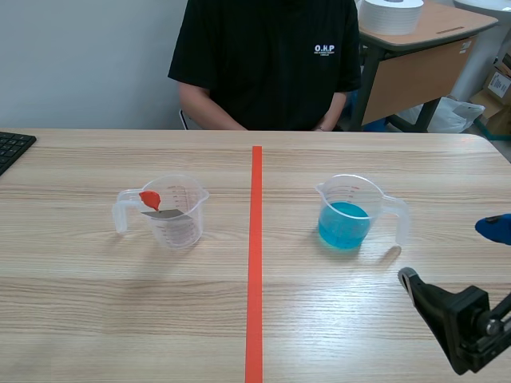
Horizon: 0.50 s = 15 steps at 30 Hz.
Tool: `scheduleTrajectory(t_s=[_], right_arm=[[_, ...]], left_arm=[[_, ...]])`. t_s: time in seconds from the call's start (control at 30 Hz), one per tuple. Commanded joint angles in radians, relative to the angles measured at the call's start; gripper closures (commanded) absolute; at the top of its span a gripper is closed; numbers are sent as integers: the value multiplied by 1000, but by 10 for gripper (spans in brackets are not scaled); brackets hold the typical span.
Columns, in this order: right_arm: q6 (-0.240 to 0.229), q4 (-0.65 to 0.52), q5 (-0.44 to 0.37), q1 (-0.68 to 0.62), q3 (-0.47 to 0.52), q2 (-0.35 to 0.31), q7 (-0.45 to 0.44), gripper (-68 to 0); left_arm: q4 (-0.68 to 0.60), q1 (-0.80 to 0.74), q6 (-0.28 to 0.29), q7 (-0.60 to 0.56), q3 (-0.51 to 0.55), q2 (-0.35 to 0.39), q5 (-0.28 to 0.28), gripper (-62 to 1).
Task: Do the redox reaction experiment.
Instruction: 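Lift the metal plate out of the left beaker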
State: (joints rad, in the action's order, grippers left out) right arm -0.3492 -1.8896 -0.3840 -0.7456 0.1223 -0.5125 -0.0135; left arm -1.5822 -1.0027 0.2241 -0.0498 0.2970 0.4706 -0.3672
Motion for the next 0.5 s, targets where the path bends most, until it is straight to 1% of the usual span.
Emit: scheduleTrajectory(t_s=[0.0,0.1,0.27,0.47], right_arm=[[1,-16,-1,23,2,-11,-15,-679],[-8,-16,5,49,1,-11,-13,-679],[-19,-16,45,109,1,-11,-11,-679],[-68,-16,75,213,-21,-11,-11,-679]], left_arm=[[30,3,-5,-22,0,-26,-7,-623],[135,3,-13,-31,0,-57,-7,-623],[278,4,-13,-105,0,-114,-7,-623],[384,38,-12,-137,-7,-175,2,-623]])
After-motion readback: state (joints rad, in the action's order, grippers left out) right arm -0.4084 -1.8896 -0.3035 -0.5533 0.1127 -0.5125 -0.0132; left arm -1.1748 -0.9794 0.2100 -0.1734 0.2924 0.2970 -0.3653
